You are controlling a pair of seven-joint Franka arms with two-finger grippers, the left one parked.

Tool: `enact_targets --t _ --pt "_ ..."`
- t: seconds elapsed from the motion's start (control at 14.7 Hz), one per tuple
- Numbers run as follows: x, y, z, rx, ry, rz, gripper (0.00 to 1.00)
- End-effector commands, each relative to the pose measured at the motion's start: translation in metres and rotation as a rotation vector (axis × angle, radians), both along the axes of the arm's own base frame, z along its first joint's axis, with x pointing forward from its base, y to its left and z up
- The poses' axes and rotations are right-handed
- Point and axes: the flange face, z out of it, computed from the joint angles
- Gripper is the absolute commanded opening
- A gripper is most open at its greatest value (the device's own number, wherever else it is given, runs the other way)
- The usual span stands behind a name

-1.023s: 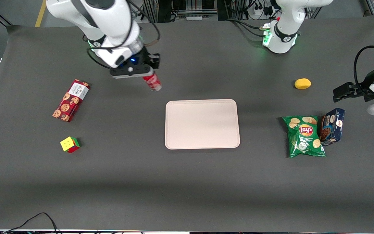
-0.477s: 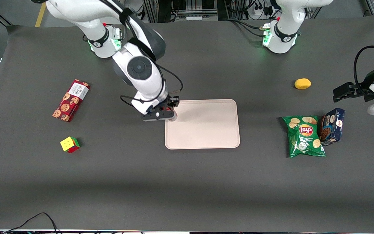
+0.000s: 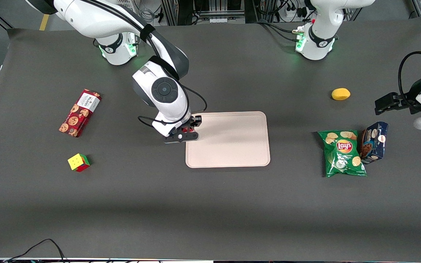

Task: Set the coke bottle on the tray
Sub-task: 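Lift the bottle and carry it over the white tray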

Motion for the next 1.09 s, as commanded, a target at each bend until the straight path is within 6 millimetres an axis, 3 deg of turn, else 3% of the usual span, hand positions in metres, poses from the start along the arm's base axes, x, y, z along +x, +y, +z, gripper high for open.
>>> enact_targets --t 0.0,0.34,0.68,1.02 --pt "0.006 0.007 -0.009 -0.038 -0.021 -0.046 0.0" --pt "0.008 0.012 -0.024 -0.049 -0.03 -0.076 0.0" --pt "0.016 0.021 -0.02 -0.021 -0.034 -0.099 0.0" --pt "0.014 0.026 -0.031 -0.027 -0.026 -0.128 0.0"
